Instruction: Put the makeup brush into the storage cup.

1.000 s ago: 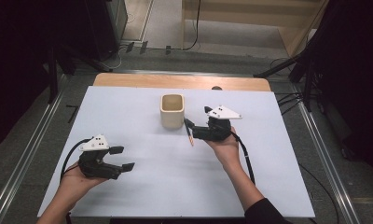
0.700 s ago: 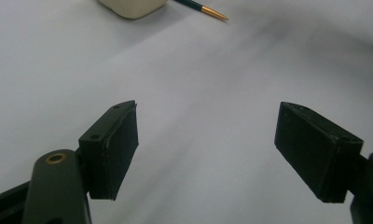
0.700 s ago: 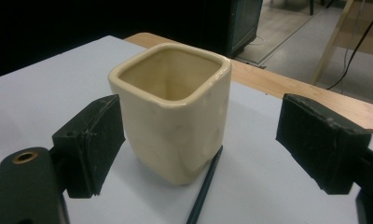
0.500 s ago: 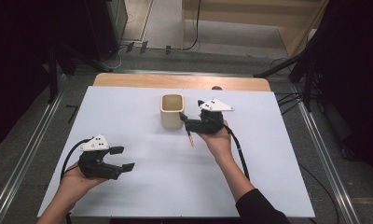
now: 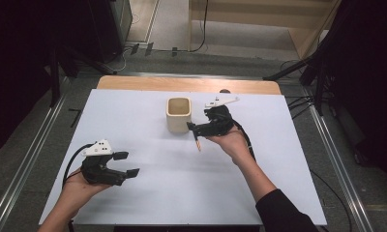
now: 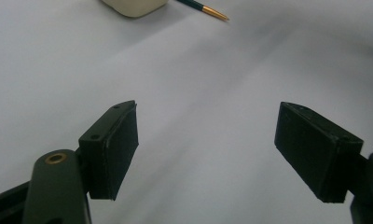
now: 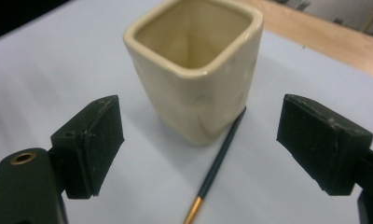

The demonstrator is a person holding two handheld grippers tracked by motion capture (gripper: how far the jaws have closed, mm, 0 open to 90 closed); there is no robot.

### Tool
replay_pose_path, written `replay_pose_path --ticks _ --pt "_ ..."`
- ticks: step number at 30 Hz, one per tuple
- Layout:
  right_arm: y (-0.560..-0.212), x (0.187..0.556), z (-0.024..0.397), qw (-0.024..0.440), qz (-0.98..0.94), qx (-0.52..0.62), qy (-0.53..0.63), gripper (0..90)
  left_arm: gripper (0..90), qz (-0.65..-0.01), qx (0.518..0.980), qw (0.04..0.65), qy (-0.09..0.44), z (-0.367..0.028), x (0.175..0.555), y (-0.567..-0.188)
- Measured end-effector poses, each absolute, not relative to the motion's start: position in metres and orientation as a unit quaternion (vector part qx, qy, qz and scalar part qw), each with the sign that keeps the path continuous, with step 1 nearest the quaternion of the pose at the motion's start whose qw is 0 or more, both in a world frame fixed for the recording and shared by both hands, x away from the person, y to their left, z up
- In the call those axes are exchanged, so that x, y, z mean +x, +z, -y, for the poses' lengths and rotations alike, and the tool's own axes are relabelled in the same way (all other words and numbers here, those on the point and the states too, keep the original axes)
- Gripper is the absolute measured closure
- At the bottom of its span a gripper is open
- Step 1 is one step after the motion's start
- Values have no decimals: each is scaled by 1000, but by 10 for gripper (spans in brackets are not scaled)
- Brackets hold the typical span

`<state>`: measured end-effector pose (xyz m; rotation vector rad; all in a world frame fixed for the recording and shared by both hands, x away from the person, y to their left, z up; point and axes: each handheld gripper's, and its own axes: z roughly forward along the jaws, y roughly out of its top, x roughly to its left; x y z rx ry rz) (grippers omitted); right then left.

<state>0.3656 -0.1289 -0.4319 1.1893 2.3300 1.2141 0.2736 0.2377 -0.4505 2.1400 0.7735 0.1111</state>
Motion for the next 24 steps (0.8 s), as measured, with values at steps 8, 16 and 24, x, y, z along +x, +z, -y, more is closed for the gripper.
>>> replay_pose_path --ticks 8,16,24 --pt "-422 375 126 83 -841 409 344 149 227 -310 853 418 44 -238 274 -451" --pt "-415 381 120 65 -862 401 303 154 228 -311 852 418 44 -239 274 -451" --pt "-415 390 116 28 -879 410 242 148 227 -312 853 417 43 -239 274 -451"
